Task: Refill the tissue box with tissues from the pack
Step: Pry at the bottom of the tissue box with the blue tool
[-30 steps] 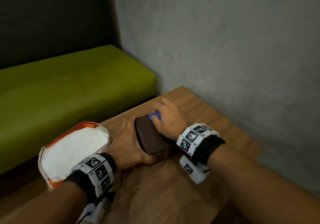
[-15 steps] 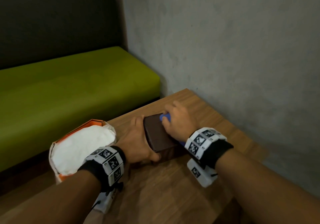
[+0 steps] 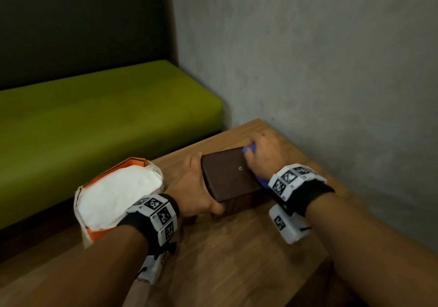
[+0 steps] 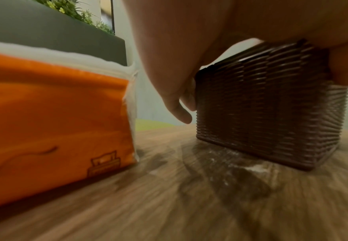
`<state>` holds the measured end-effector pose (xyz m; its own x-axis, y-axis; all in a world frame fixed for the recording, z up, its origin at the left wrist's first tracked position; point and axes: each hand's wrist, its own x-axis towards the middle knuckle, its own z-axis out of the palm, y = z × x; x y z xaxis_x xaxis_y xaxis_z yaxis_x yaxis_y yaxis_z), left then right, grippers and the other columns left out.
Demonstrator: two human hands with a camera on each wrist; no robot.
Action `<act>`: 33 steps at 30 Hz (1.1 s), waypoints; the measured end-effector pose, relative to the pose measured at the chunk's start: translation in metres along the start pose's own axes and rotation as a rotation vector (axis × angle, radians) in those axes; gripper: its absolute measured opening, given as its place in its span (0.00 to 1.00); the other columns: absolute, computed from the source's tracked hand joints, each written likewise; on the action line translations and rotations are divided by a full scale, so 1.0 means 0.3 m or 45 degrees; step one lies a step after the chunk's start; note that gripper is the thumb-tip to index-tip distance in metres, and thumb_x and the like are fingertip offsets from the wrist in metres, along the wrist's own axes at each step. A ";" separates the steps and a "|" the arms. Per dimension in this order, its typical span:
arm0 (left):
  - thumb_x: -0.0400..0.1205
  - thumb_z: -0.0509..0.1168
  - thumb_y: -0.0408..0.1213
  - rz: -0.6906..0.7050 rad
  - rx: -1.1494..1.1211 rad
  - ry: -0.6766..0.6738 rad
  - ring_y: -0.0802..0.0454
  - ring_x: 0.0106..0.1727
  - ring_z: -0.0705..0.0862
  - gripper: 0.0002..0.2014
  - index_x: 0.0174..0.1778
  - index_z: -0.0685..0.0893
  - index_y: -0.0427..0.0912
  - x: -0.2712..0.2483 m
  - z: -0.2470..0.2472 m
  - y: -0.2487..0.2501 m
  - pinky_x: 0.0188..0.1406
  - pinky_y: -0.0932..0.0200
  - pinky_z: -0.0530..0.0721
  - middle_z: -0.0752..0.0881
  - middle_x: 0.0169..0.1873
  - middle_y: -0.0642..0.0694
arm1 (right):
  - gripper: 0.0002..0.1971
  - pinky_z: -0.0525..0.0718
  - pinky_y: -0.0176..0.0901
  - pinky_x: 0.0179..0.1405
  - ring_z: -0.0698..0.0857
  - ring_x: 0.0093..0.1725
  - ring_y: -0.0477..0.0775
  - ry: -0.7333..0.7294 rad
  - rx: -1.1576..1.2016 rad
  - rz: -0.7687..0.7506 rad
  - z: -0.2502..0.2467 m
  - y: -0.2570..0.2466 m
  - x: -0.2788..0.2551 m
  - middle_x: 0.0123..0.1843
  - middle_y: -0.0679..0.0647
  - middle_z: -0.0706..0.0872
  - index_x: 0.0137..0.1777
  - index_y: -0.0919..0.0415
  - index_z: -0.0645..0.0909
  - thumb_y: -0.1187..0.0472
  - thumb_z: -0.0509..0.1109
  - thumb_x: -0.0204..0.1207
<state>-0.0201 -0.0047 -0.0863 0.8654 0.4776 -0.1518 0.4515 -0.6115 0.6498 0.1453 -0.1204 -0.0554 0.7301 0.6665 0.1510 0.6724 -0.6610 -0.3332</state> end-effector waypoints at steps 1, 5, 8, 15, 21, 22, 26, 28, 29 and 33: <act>0.52 0.85 0.52 0.005 -0.010 0.000 0.56 0.63 0.70 0.68 0.84 0.50 0.46 0.001 0.002 -0.002 0.55 0.62 0.73 0.63 0.66 0.54 | 0.10 0.79 0.53 0.51 0.81 0.56 0.66 0.021 -0.012 0.052 -0.004 0.021 0.016 0.59 0.63 0.80 0.51 0.63 0.81 0.57 0.64 0.77; 0.52 0.85 0.53 0.013 -0.028 0.033 0.52 0.68 0.71 0.67 0.83 0.52 0.47 0.003 0.015 -0.009 0.61 0.60 0.73 0.64 0.67 0.53 | 0.10 0.79 0.51 0.44 0.81 0.52 0.66 0.010 0.004 0.073 0.001 -0.027 0.006 0.61 0.62 0.75 0.54 0.62 0.79 0.58 0.63 0.79; 0.53 0.86 0.51 0.013 -0.107 0.038 0.55 0.69 0.71 0.69 0.84 0.49 0.48 -0.004 0.025 -0.010 0.60 0.62 0.71 0.65 0.67 0.56 | 0.09 0.78 0.51 0.44 0.81 0.51 0.66 -0.036 0.006 -0.094 0.017 -0.097 -0.045 0.59 0.61 0.76 0.53 0.61 0.77 0.57 0.62 0.78; 0.49 0.84 0.50 0.015 -0.227 0.031 0.58 0.61 0.81 0.56 0.72 0.62 0.60 0.003 0.040 -0.018 0.56 0.58 0.83 0.78 0.64 0.54 | 0.06 0.80 0.52 0.38 0.80 0.42 0.61 0.003 0.130 -0.307 0.006 -0.103 -0.109 0.50 0.57 0.76 0.47 0.59 0.76 0.57 0.64 0.76; 0.51 0.84 0.47 0.070 -0.210 0.084 0.59 0.61 0.82 0.50 0.68 0.65 0.61 -0.019 0.002 0.032 0.56 0.63 0.82 0.78 0.59 0.57 | 0.08 0.81 0.51 0.41 0.81 0.46 0.63 0.068 0.077 0.024 -0.047 0.030 -0.097 0.55 0.59 0.78 0.48 0.60 0.80 0.56 0.64 0.76; 0.53 0.85 0.46 0.088 -0.144 0.109 0.64 0.56 0.81 0.46 0.63 0.67 0.65 -0.028 -0.023 0.049 0.52 0.71 0.78 0.78 0.55 0.60 | 0.10 0.78 0.50 0.42 0.81 0.49 0.65 0.060 0.051 0.098 -0.061 0.058 -0.088 0.58 0.61 0.77 0.51 0.62 0.81 0.57 0.63 0.78; 0.46 0.82 0.56 0.066 -0.086 0.283 0.53 0.58 0.78 0.52 0.68 0.68 0.58 -0.036 -0.107 0.070 0.59 0.56 0.81 0.71 0.57 0.52 | 0.12 0.75 0.49 0.45 0.81 0.55 0.67 0.097 -0.030 0.303 -0.074 0.167 -0.106 0.61 0.62 0.77 0.58 0.63 0.80 0.57 0.60 0.82; 0.43 0.78 0.59 0.054 -0.078 0.334 0.51 0.62 0.75 0.62 0.77 0.64 0.47 -0.028 -0.122 0.071 0.64 0.54 0.78 0.68 0.61 0.50 | 0.12 0.78 0.49 0.50 0.81 0.57 0.65 -0.041 -0.097 0.351 -0.009 0.215 -0.136 0.61 0.62 0.79 0.57 0.62 0.81 0.56 0.61 0.82; 0.43 0.77 0.60 0.057 -0.049 0.328 0.51 0.63 0.74 0.64 0.77 0.62 0.46 -0.030 -0.127 0.080 0.65 0.53 0.78 0.67 0.61 0.51 | 0.13 0.79 0.49 0.52 0.81 0.58 0.64 -0.164 -0.099 0.397 0.029 0.228 -0.153 0.61 0.61 0.81 0.56 0.61 0.81 0.54 0.61 0.82; 0.45 0.78 0.61 0.086 0.093 0.331 0.47 0.65 0.75 0.63 0.77 0.60 0.48 -0.041 -0.131 0.108 0.65 0.48 0.81 0.67 0.60 0.51 | 0.15 0.74 0.55 0.62 0.80 0.61 0.63 -0.211 -0.165 0.445 0.051 0.201 -0.186 0.60 0.58 0.84 0.55 0.57 0.81 0.49 0.57 0.82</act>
<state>-0.0246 -0.0055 -0.0340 0.8135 0.5742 0.0926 0.4172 -0.6869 0.5951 0.1432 -0.1923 -0.0980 0.8949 0.4334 -0.1063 0.4047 -0.8885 -0.2163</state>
